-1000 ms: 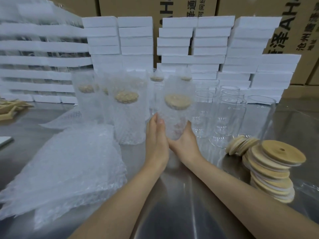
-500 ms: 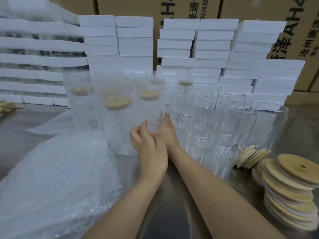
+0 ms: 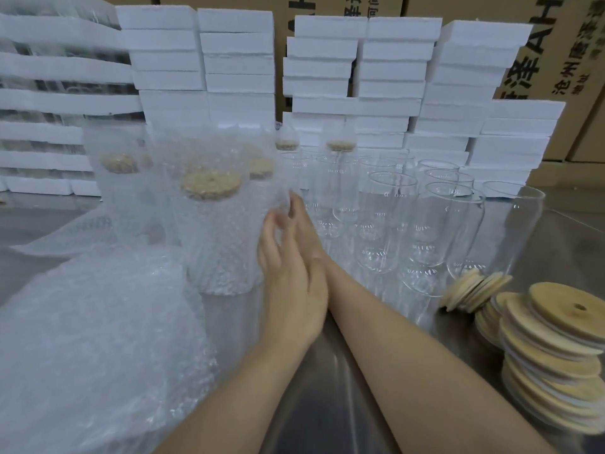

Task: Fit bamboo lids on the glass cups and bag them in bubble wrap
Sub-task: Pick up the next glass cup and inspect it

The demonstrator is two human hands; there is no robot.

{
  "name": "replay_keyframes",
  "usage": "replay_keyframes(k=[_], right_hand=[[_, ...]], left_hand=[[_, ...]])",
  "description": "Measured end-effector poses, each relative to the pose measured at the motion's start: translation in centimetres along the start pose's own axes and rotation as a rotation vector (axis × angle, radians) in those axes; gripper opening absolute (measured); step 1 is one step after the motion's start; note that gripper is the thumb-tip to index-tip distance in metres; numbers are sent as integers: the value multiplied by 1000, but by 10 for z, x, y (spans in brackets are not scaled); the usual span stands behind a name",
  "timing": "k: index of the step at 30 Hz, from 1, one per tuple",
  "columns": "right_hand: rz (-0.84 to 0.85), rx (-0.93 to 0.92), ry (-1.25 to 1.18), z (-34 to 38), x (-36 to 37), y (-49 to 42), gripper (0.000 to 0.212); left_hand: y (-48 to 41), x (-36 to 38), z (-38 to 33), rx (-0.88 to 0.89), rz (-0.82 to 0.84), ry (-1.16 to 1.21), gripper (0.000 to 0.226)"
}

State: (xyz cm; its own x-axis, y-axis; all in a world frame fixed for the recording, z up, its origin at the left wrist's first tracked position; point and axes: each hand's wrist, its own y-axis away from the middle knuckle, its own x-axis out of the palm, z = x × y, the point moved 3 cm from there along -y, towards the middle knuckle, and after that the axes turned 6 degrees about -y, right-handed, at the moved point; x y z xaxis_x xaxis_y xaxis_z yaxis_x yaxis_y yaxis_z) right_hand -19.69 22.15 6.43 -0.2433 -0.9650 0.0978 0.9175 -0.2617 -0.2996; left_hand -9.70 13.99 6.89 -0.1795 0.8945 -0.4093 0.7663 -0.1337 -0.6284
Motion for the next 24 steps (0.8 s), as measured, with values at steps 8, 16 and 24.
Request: replay_keyframes(k=[8,16,24], right_hand=[[-132,-520,462,59,-1,-25,52],[22,-301,918,65,-1,-59,52],[-67,-387,797,82,-1,-43,54]], left_hand=[[2,10,7,-55,153,-20,50],[-1,16,18,-177,247,-113,46],[3,18,16,52,324,-185,55]])
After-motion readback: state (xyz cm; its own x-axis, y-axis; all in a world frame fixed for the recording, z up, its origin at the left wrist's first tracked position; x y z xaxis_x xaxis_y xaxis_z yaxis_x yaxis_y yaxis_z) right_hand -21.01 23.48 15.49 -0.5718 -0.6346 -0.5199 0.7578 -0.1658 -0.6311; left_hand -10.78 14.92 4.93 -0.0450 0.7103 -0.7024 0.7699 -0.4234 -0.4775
